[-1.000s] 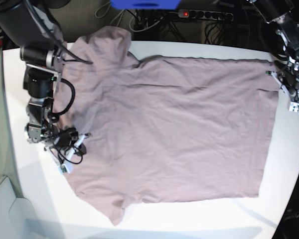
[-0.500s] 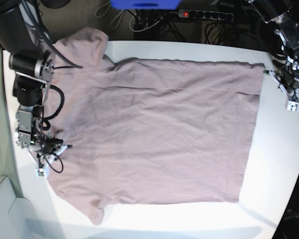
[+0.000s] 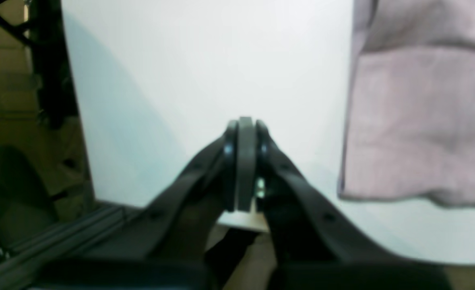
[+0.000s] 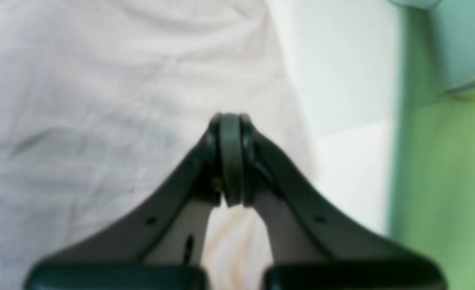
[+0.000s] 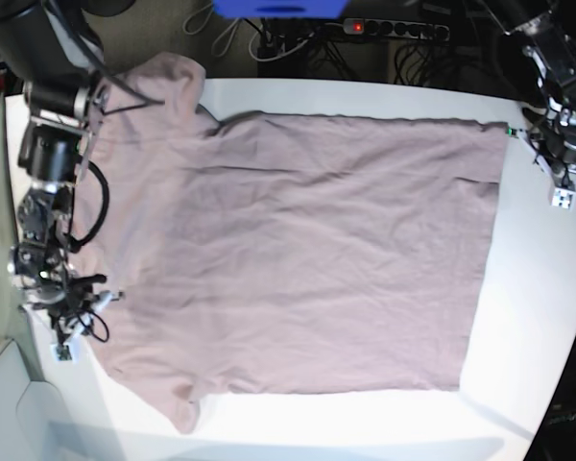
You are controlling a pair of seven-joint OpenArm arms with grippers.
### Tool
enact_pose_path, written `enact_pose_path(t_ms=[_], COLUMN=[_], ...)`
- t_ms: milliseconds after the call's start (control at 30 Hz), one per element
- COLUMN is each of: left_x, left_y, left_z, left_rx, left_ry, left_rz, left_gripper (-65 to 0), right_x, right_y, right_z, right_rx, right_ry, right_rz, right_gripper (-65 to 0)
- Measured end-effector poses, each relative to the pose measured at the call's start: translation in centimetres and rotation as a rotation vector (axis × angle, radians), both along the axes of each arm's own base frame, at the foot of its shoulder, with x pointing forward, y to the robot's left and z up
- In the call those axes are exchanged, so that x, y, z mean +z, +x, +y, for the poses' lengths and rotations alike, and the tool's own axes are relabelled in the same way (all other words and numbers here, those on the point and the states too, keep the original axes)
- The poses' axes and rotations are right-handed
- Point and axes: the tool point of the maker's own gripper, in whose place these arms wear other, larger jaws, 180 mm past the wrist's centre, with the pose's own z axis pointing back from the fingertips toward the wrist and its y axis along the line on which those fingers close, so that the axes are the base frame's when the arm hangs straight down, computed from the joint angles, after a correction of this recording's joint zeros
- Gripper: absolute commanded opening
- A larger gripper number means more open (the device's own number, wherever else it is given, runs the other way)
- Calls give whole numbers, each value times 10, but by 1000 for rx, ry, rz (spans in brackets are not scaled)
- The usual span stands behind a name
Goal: Layout the t-shirt on the table in an organized manner, then fold the t-shirt properly
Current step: 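Drag the shirt's side edge outward with the right gripper to flatten it, then hold the shirt's shoulder corners with both grippers and smooth it flat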
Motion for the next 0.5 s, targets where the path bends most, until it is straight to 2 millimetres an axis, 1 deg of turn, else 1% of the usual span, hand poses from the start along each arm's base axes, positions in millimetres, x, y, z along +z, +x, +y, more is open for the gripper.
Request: enact_pose_path(t_ms=[67, 100, 167, 200, 233, 267, 333, 367, 400, 500], left_x=[5, 10, 19, 22, 21, 18, 18, 20, 22, 23], left_y=[2, 4, 4, 1, -2, -7, -15, -18, -20, -23], left_z=[-3, -4, -3, -3, -3, -6, -8, -8, -8, -12], left_rx=[-10, -15, -25, -27, -25, -19, 5, 17, 28, 50], left_ry=[4, 11, 38, 48, 50, 43, 32, 31, 29, -29], left_rz=[-14, -27, -44, -45, -39, -32, -37, -46, -58, -98], left_gripper=[-633, -610, -525, -464, -404, -338, -238, -209, -192, -187], right_x=[9, 15, 31, 38, 41, 38, 31, 26, 21, 18], right_y=[-22, -33, -55, -69, -81, -98, -125, -138, -151, -182], right_z=[2, 6, 15, 18, 21, 25, 37, 43, 44, 32], right_rx=[-6, -4, 14, 20, 28, 48, 101, 125, 126, 85], right_ry=[-68, -88, -131, -159, -177, -205, -218, -214, -212, -227], right_rz=[31, 30, 2, -9, -8, 21, 58, 81, 108, 153], right_gripper=[-650, -650, -650, -650, -650, -650, -614, -589, -556, -451])
